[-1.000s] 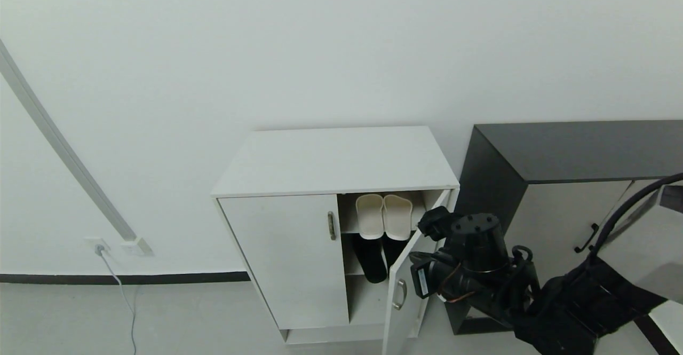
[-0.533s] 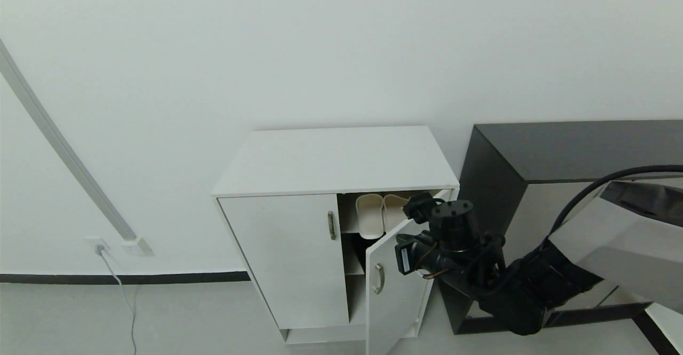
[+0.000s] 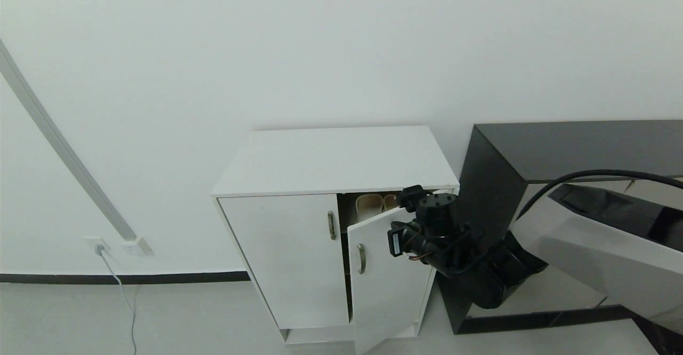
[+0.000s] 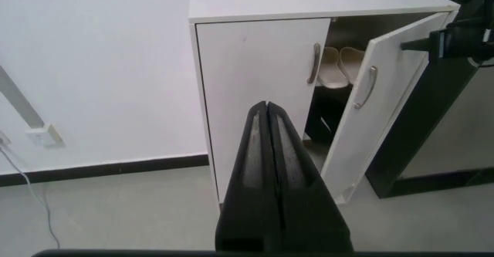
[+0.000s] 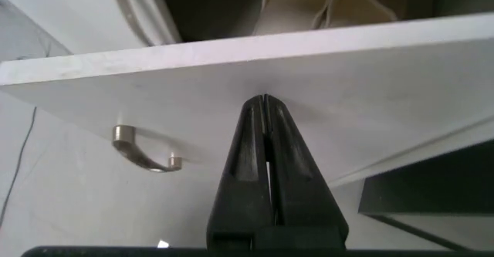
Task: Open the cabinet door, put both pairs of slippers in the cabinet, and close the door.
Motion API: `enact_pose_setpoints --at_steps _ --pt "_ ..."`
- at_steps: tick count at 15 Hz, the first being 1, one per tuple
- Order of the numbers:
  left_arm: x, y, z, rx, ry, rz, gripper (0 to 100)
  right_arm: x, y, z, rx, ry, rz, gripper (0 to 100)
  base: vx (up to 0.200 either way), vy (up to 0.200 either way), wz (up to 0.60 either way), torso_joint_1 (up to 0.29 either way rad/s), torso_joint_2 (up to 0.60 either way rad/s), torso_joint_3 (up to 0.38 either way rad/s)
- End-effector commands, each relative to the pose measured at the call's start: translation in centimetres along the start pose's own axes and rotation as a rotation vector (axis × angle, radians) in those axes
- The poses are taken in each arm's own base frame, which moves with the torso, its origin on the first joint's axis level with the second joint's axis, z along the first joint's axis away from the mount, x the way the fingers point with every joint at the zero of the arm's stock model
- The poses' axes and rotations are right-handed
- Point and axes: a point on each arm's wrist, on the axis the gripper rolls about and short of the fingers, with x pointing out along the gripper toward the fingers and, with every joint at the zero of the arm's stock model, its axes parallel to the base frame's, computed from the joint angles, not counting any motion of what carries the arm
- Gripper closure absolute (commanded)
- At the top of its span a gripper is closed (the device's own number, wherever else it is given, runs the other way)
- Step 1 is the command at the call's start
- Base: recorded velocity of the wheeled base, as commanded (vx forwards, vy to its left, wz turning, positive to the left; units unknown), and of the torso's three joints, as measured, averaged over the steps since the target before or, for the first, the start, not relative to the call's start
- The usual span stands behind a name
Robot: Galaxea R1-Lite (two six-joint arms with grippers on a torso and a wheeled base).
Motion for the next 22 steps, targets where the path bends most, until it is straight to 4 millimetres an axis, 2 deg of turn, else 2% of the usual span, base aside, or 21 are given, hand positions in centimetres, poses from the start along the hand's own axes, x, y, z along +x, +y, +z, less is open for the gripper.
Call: enact_pose_setpoints --at_steps 1,11,18,22 --pt "0.0 0.0 0.0 0.0 0.001 0.0 100 1.1 -0.1 -0.5 0.002 0.0 -0.007 100 0.0 0.0 0.0 0.0 0.0 0.0" --pt "0.0 0.0 0.0 -0.005 -0.001 0.002 100 4.2 -1.2 -0.7 0.019 -0.039 -0.036 100 0.0 0.0 0.0 0.0 0.0 0.0" --pt "0.0 0.0 0.0 -0.003 0.001 0.0 100 4.9 -1.4 0.0 0.02 -0.037 -0.042 100 0.0 0.0 0.0 0.0 0.0 0.0" --pt "0.0 0.0 0.0 -0.003 -0.001 0.0 100 5.6 -2.2 0.3 0.026 -0.049 -0.062 100 0.0 0.0 0.0 0.0 0.0 0.0"
